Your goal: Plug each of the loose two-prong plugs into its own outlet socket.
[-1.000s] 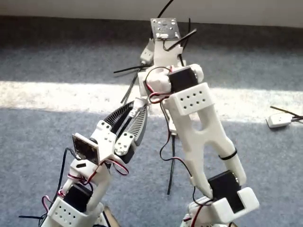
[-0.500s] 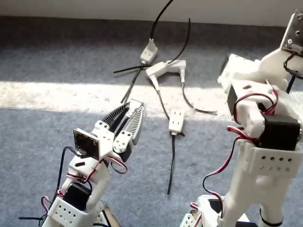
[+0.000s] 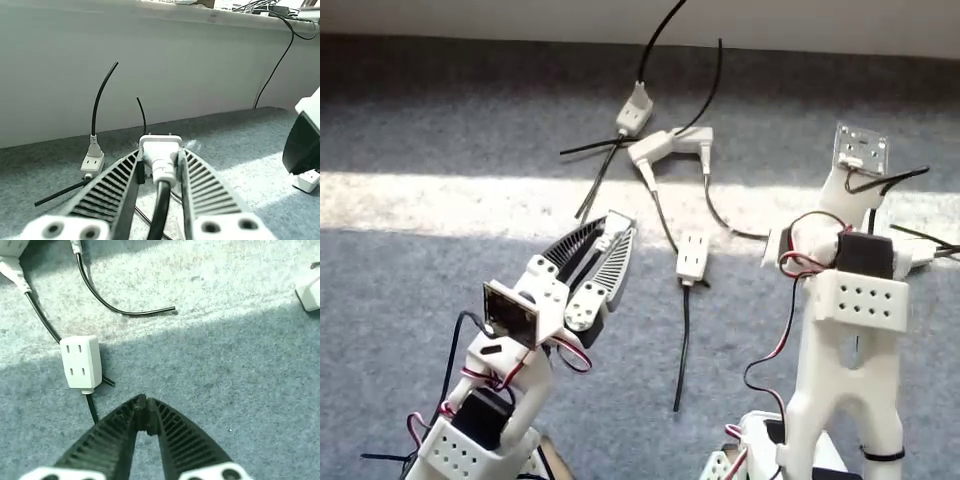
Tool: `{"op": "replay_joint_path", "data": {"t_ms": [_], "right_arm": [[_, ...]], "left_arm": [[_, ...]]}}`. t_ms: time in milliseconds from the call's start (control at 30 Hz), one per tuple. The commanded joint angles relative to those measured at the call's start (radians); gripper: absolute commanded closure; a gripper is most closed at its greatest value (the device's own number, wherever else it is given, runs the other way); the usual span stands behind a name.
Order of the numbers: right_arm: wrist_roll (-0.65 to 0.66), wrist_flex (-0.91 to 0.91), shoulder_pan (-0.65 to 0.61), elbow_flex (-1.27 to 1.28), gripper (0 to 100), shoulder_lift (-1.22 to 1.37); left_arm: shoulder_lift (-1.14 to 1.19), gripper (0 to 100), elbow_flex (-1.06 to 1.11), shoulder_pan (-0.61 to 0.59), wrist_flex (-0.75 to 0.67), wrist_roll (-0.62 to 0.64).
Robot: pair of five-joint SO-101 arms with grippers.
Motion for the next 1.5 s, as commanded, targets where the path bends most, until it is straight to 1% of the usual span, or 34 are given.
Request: {"op": "replay_joint_path", "data": {"t_ms": [0, 67, 133, 200, 267, 400, 533, 633, 767, 967, 1067, 1133, 1300, 1467], "right_arm": [[0.014, -0.171, 0.025, 0.157, 99.2, -0.024], [0.009, -0.278, 0.025, 0.263, 99.2, -0.024], [-0.058, -0.395, 0.025, 0.363, 99.2, -0.024], [-0.135, -0.518, 0.045, 0.449, 99.2, -0.024], [-0.184, -0.633, 0.074, 0.519, 99.2, -0.024], [-0.183, -0.831, 0.143, 0.630, 99.2, -0.024], [-0.187, -0.975, 0.165, 0.720, 99.2, -0.024], [-0.187, -1.053, 0.165, 0.760, 99.2, -0.024], [-0.183, -1.089, 0.165, 0.779, 99.2, -0.024], [-0.181, -1.089, 0.166, 0.779, 99.2, -0.024], [-0.181, -1.089, 0.170, 0.779, 99.2, -0.024], [-0.186, -1.089, 0.200, 0.779, 99.2, -0.024], [-0.190, -1.090, 0.305, 0.776, 99.2, -0.015], [-0.190, -1.090, 0.337, 0.776, 99.2, -0.015]], "left_arm": [[-0.005, 99, -0.077, 0.021, -0.066, -0.011], [-0.004, 99, -0.084, 0.021, -0.138, 0.012], [0.021, 99, -0.107, 0.021, -0.178, 0.055], [0.113, 99, -0.160, 0.030, -0.184, 0.069], [0.275, 99, -0.254, 0.039, -0.184, 0.071], [0.719, 99, -0.519, 0.059, -0.184, 0.080], [1.110, 99, -0.742, 0.116, -0.183, 0.163], [1.302, 99, -0.874, 0.139, -0.180, 0.247], [1.494, 99, -1.000, 0.122, -0.180, 0.310], [1.670, 99, -1.032, 0.041, -0.180, 0.408], [1.693, 99, -1.026, 0.041, -0.180, 0.410], [1.693, 99, -1.013, 0.045, -0.178, 0.411], [1.693, 99, -0.972, 0.101, -0.178, 0.408], [1.693, 99, -0.946, 0.157, -0.178, 0.411]]}}
